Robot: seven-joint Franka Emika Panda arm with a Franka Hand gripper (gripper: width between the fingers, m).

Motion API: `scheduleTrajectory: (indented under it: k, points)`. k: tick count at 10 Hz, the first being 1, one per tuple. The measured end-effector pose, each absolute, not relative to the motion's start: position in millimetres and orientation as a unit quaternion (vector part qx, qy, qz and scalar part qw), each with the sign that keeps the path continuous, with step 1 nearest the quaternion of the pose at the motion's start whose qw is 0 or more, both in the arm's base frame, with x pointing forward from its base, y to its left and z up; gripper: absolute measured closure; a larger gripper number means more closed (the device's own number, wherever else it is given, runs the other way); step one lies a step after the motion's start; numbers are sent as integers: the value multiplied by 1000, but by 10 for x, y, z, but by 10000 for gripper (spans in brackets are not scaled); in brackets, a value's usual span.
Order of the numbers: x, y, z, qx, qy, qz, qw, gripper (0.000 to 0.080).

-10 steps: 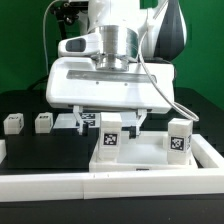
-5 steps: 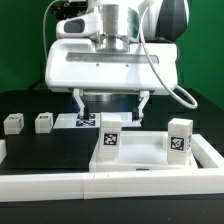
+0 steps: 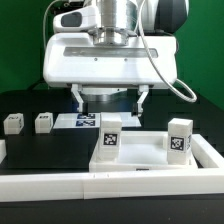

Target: Assemble square table

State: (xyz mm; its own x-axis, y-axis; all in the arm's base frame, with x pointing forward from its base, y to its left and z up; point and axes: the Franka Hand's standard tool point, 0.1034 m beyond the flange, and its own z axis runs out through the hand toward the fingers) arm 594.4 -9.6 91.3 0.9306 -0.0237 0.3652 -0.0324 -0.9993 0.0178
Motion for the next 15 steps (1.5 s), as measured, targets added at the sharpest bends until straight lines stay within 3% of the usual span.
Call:
scheduleTrajectory:
  k: [5,11,12,13,14,15]
  points:
    - [6051,-101,895,998,-16,45,-28,150]
    - [6080,-170,859,998,-20,55,-22,172]
    - [6080,-173,859,998,-20,55,-22,326]
    - [6080,-175,859,998,-20,55,-22,326]
    - [6080,-179,858,998,-21,55,-22,502]
    - [6080,-179,858,998,-21,55,-22,502]
